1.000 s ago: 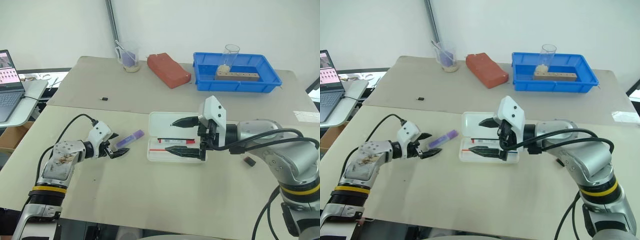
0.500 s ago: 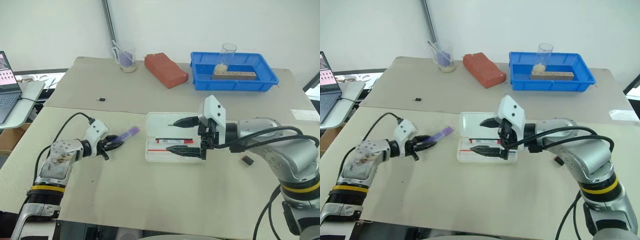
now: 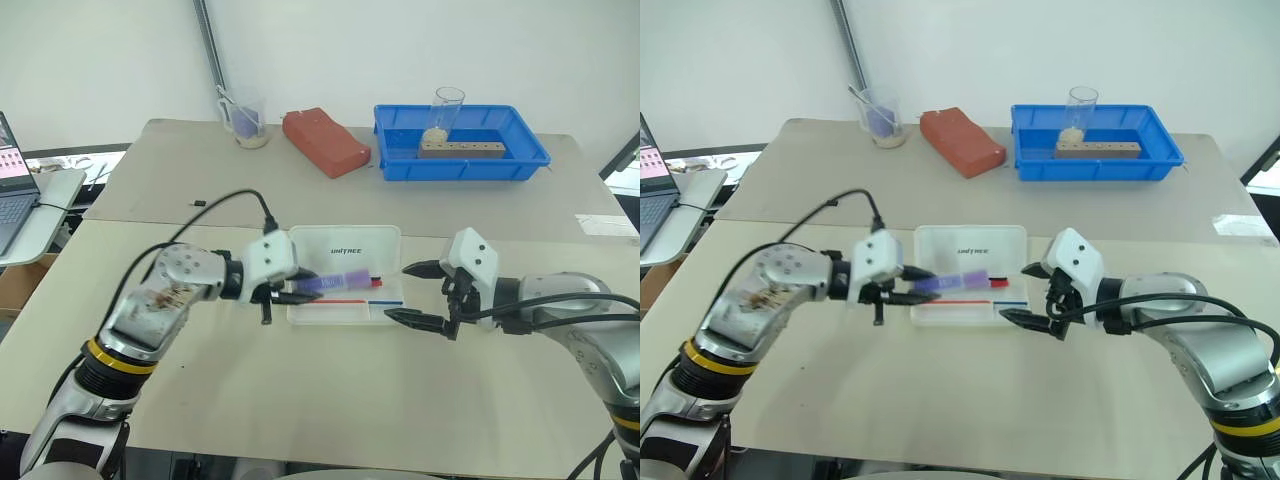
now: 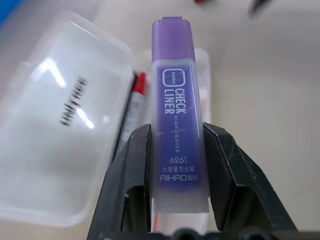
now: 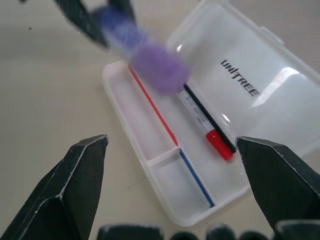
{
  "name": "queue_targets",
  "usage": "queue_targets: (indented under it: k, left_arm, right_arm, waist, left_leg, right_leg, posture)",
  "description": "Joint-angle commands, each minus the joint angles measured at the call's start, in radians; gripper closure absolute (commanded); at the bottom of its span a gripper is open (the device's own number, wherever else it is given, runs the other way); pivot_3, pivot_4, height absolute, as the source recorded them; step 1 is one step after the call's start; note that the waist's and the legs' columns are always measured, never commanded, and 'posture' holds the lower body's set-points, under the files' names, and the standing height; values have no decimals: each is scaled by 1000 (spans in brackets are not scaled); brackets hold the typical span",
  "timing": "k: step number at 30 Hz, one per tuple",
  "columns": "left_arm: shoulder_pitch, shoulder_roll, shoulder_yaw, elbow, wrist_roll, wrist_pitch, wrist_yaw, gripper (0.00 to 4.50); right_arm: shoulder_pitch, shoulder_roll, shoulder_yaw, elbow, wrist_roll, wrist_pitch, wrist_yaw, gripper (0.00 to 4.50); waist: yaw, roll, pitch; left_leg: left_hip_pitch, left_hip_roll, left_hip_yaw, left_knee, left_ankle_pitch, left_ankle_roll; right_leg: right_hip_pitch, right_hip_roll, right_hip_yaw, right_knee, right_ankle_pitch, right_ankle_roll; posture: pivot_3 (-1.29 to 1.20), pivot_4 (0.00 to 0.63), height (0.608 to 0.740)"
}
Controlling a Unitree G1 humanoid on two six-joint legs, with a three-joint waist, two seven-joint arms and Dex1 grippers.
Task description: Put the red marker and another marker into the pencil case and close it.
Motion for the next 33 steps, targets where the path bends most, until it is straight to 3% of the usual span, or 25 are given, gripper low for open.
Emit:
queue_targets:
  k: [1,13,20,21,28,33]
  left_arm:
    - [-14,-17,-28,37,52,-75,-7,3557]
    - [-28,-77,-57,182,141,-227,-37,3557]
    - [-10,-104,-17,131,75,-205,-64,186]
    - [-7,-105,-11,119,65,-201,-66,23]
    - [11,-122,77,-12,-54,-220,-74,23]
    - [14,-131,124,-103,-139,-232,-88,23]
  right_arm:
    - [6,-2,-45,-52,18,14,-22,0]
    - [8,19,-52,-123,82,82,-87,0]
    - [53,-1,-94,-67,80,64,-82,0]
    - [71,-16,-100,-52,63,49,-69,0]
    - [223,-191,-216,176,-71,-100,89,0]
    - [260,-254,-205,383,-170,-231,175,0]
  waist:
    - [4,0,0]
    - [6,0,0]
    - [9,0,0]
    - [8,0,0]
    - [9,0,1]
    - [3,1,1]
  left_leg:
    - [0,0,0,0,0,0]
    - [-1,0,0,1,0,0]
    - [-1,0,0,1,0,0]
    - [-1,0,0,1,0,0]
    - [0,-1,1,2,0,0]
    - [5,0,0,1,0,1]
  right_leg:
    - [0,0,0,0,0,0]
    - [0,-1,-1,0,0,0]
    - [1,-2,-1,0,0,0]
    - [1,-2,-1,0,0,0]
    - [3,-2,-1,-1,0,1]
    - [10,-2,-2,-8,0,1]
  posture:
    - [0,150,740]
    - [0,150,740]
    - [0,150,740]
    - [0,150,740]
    - [0,150,740]
    - [0,150,740]
